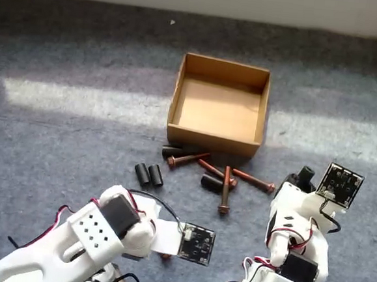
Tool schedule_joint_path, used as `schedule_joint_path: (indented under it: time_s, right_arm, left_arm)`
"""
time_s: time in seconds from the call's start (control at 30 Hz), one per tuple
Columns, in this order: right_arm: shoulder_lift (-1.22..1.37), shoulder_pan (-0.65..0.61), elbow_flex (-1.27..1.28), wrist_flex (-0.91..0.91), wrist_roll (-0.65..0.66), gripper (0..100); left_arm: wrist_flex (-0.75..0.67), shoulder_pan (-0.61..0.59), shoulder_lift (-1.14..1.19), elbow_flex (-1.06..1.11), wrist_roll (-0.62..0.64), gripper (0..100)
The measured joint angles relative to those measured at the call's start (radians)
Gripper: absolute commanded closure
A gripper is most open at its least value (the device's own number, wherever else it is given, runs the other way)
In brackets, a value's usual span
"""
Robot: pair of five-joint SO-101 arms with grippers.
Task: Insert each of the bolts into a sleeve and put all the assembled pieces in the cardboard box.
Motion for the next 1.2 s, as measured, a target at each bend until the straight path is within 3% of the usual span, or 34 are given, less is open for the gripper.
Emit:
schedule_joint_path:
  time_s: [0.17, 0.3, 0.67, 1.2]
  right_arm:
    - [0.0, -0.002, 0.0, 0.0, 0.0, 99.2]
    - [0.0, -0.002, 0.0, 0.0, 0.0, 99.2]
    - [0.0, -0.002, 0.0, 0.0, 0.002, 99.2]
    - [0.0, -0.002, 0.0, 0.0, 0.025, 99.2]
  left_arm:
    - [-0.003, 0.112, 0.06, 0.0, -0.002, 84]
    - [-0.089, 0.143, 0.12, 0.0, -0.002, 84]
    - [-0.307, 0.109, 0.417, -0.002, -0.101, 84]
    - [-0.407, 0.106, 0.437, 0.052, -0.161, 85]
